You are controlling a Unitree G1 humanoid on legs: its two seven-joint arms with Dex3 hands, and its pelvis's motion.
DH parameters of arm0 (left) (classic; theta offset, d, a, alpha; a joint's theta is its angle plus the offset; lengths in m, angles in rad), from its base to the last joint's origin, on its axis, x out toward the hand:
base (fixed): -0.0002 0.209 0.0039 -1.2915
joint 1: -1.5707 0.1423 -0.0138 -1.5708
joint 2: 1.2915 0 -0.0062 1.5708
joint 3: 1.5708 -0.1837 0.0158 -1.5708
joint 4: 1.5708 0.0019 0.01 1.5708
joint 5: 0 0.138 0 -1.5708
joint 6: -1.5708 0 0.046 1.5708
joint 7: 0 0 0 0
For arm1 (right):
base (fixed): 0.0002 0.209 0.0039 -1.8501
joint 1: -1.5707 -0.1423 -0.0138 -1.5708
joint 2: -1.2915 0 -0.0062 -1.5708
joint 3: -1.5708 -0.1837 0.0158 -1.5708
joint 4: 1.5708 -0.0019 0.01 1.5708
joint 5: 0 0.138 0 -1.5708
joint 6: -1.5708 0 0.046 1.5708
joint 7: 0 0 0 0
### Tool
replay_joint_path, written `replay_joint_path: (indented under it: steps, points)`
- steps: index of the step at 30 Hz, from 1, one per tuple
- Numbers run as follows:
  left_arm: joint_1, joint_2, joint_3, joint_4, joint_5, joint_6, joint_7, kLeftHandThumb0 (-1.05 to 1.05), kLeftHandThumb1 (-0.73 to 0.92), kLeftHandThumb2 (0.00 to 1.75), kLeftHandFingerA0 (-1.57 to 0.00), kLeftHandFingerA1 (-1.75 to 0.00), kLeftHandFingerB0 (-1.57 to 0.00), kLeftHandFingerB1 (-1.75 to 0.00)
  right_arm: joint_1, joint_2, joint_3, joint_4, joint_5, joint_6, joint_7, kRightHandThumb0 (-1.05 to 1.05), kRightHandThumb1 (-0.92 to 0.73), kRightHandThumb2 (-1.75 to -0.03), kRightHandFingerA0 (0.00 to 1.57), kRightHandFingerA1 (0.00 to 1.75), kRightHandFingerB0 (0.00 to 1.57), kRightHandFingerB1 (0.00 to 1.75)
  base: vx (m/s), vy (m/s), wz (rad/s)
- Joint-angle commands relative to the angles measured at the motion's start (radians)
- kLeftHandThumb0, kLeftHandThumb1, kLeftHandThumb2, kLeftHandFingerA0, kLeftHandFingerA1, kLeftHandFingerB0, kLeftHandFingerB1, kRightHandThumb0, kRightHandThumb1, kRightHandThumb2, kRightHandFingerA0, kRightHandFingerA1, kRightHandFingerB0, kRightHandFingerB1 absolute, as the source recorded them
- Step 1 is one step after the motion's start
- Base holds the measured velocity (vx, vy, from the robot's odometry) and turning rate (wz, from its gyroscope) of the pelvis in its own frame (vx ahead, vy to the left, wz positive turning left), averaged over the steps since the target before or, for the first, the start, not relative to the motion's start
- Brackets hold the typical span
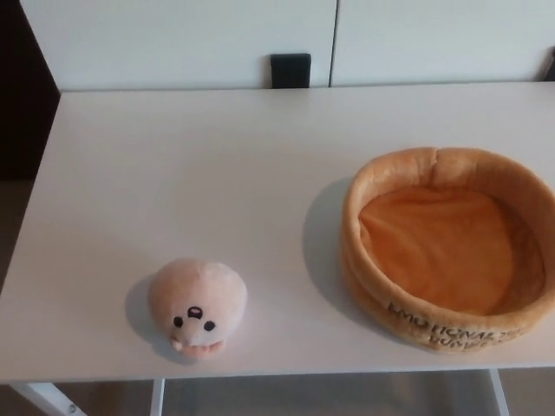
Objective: The robot walks towards a table in front, picks a dumpling toy with left hand and puts it in an orange round plate
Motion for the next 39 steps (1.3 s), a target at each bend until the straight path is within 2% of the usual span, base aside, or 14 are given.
replay_joint_path:
  steps: [1,14,15,21,23,24,25,29,30,32,33,34,36,39]
  points:
    - [0.004,0.012,-0.001,0.013,0.009,-0.001,0.009,-0.39,0.52,0.56,-0.72,-0.65,-0.51,-0.40,0.006,-0.010,-0.005,0.002,0.000,0.008,0.003,-0.04,-0.55,-0.55,0.66,0.51,0.51,0.41,0.04,-0.088,0.06]
    - [0.003,0.016,-0.002,0.014,0.012,0.002,0.015,-0.40,0.53,0.56,-0.74,-0.65,-0.51,-0.40,0.000,-0.008,0.002,0.010,-0.008,0.008,-0.005,-0.07,-0.54,-0.56,0.63,0.49,0.50,0.41,0.01,-0.013,0.00]
    - [0.002,0.017,-0.002,0.013,0.011,0.002,0.012,-0.39,0.53,0.56,-0.78,-0.71,-0.50,-0.40,0.000,-0.009,0.001,0.006,-0.006,0.008,-0.002,-0.04,-0.54,-0.55,0.66,0.51,0.51,0.41,0.00,0.000,0.00]
    - [0.015,0.018,0.010,0.019,-0.002,-0.020,0.010,-0.43,0.51,0.56,-0.73,-0.66,-0.51,-0.41,-0.005,-0.008,-0.004,0.006,-0.002,0.005,0.005,-0.04,-0.55,-0.55,0.66,0.51,0.51,0.42,0.00,0.000,0.00]
    - [0.033,0.039,0.018,-0.013,-0.009,-0.021,0.001,-0.29,0.59,0.57,-0.78,-0.92,-0.50,-0.38,-0.010,-0.003,0.001,-0.001,-0.007,0.012,0.006,-0.05,-0.55,-0.55,0.66,0.51,0.50,0.41,0.00,0.000,0.00]
    - [0.038,0.045,0.022,-0.024,-0.012,-0.023,-0.003,-0.29,0.59,0.57,-0.78,-0.92,-0.50,-0.38,-0.010,-0.004,0.000,-0.003,-0.005,0.012,0.009,-0.05,-0.55,-0.55,0.66,0.51,0.50,0.41,0.00,0.000,0.00]
    - [0.049,0.058,0.028,-0.056,-0.017,-0.031,-0.012,-0.27,0.60,0.59,-0.79,-1.05,-0.49,-0.36,-0.009,-0.009,-0.005,-0.004,0.001,0.011,0.012,-0.04,-0.55,-0.55,0.65,0.50,0.50,0.41,0.00,0.000,0.00]
    - [0.098,0.089,0.050,-0.161,-0.033,-0.040,-0.036,-0.28,0.61,0.58,-0.79,-1.05,-0.47,-0.38,-0.003,-0.018,-0.013,-0.002,0.005,0.007,0.008,-0.04,-0.54,-0.55,0.64,0.50,0.51,0.42,0.00,0.000,0.00]
    - [0.297,0.176,0.149,-0.487,-0.158,-0.065,-0.139,-0.34,0.64,0.59,-0.74,-0.86,-0.44,-0.38,0.000,-0.023,-0.007,0.001,-0.003,0.003,0.008,-0.09,-0.54,-0.55,0.64,0.50,0.51,0.42,0.00,0.000,0.00]
    - [0.463,0.241,0.239,-0.734,-0.259,-0.088,-0.212,-0.35,0.64,0.59,-0.69,-0.77,-0.44,-0.38,-0.004,-0.023,-0.013,0.005,0.000,0.002,0.010,-0.05,-0.55,-0.55,0.64,0.50,0.51,0.42,0.00,0.000,0.00]
    - [0.489,0.247,0.256,-0.772,-0.272,-0.087,-0.221,-0.35,0.64,0.59,-0.69,-0.77,-0.44,-0.38,-0.006,-0.023,-0.015,0.005,0.003,0.002,0.011,-0.05,-0.55,-0.55,0.64,0.50,0.51,0.42,0.00,0.000,0.00]
    - [0.562,0.269,0.305,-0.866,-0.300,-0.105,-0.236,-0.39,0.63,0.60,-0.61,-0.59,-0.46,-0.39,-0.008,-0.023,-0.020,0.004,0.008,0.000,0.015,-0.02,-0.54,-0.55,0.65,0.51,0.51,0.42,0.00,0.000,0.00]
    - [0.694,0.298,0.412,-1.038,-0.362,-0.126,-0.278,-0.38,0.62,0.59,-0.51,-0.49,-0.47,-0.35,-0.011,-0.024,-0.023,0.006,0.011,0.001,0.018,-0.03,-0.55,-0.55,0.65,0.51,0.51,0.42,0.00,0.000,0.00]
    - [0.869,0.313,0.620,-1.279,-0.455,-0.159,-0.367,-0.39,0.63,0.59,-0.50,-0.46,-0.45,-0.34,-0.008,-0.022,-0.013,0.011,-0.001,0.011,0.007,-0.07,-0.55,-0.55,0.66,0.50,0.51,0.41,0.00,0.000,0.00]
